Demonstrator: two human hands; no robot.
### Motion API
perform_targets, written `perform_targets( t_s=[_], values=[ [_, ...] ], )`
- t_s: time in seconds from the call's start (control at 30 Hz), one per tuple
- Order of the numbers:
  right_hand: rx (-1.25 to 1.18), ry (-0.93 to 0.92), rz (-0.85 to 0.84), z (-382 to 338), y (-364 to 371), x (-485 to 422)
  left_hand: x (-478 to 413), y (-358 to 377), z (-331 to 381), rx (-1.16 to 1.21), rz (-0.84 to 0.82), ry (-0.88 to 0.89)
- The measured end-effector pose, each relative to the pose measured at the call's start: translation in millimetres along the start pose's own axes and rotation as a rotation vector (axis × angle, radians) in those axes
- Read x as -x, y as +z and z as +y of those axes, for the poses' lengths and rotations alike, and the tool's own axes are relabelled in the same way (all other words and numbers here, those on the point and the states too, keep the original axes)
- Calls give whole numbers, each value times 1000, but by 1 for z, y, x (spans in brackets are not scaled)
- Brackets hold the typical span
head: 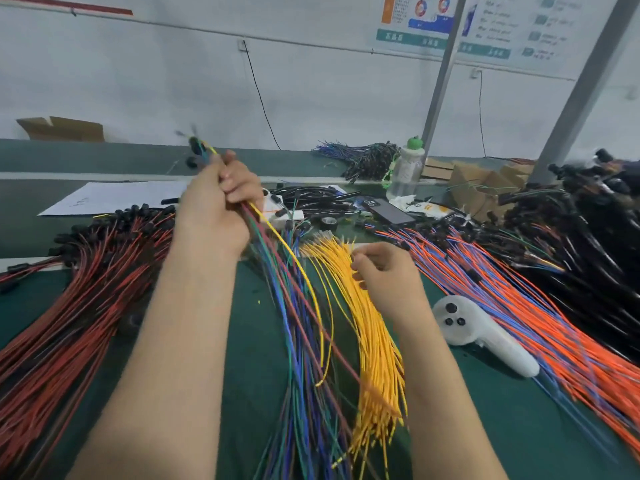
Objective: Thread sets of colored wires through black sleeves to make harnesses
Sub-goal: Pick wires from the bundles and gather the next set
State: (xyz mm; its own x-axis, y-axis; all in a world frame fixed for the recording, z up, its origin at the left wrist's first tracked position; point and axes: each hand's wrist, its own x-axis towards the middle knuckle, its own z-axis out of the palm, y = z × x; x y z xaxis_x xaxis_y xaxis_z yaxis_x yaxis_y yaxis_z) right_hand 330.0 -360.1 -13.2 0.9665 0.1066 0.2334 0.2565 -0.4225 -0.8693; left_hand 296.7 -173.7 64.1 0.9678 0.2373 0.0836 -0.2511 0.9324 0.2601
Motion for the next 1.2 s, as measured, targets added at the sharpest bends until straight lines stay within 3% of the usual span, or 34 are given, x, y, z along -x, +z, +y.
perform_targets(
  t_s=[0.1,0.27,0.57,0.83,1.2],
  values=[
    [423,121,24,32,-7,-29,-7,19,-3,-104,-18,6],
    [642,294,-80,60,6,-69,-31,2,-49,-421,107,-116],
    [696,420,52,91,10,-99,-60,-49,-69,-890,208,-182],
    [695,424,186,97,17,-113,-65,-57,-81,-916,192,-244],
    [622,409,173,100,15,-120,-59,-66,-80,-959,181,-260]
  ],
)
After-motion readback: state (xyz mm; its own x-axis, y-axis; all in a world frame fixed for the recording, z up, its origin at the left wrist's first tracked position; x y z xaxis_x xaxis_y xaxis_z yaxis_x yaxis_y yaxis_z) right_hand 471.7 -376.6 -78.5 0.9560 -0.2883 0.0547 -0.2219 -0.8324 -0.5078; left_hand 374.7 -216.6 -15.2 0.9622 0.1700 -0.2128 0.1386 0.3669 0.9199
